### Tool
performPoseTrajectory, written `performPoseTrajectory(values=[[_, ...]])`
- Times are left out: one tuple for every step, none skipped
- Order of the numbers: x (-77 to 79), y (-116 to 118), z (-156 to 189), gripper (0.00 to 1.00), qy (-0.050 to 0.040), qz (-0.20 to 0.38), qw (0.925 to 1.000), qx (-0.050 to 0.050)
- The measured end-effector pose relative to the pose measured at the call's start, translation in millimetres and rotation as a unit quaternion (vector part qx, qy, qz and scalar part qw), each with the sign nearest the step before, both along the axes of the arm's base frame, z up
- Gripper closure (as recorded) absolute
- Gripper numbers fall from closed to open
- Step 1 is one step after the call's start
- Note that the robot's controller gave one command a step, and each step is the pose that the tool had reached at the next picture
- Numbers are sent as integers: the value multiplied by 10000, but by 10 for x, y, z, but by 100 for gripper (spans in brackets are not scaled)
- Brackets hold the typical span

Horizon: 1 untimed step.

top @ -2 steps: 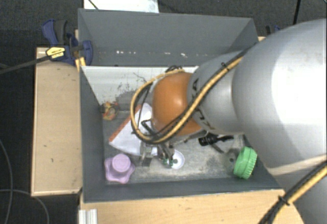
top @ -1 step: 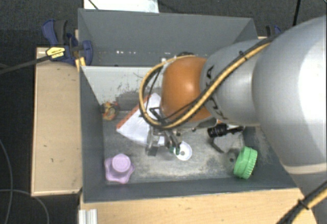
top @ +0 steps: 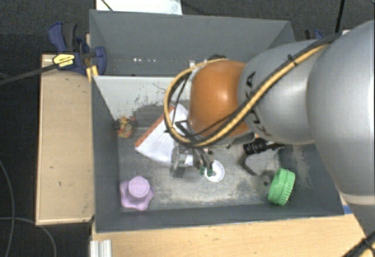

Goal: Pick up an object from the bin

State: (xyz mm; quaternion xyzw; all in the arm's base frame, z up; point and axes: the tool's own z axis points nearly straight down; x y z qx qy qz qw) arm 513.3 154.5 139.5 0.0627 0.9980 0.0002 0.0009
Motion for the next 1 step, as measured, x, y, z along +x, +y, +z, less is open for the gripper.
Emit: performPoseTrajectory(values=[[336, 85, 946, 100, 0, -189, 9998, 2]])
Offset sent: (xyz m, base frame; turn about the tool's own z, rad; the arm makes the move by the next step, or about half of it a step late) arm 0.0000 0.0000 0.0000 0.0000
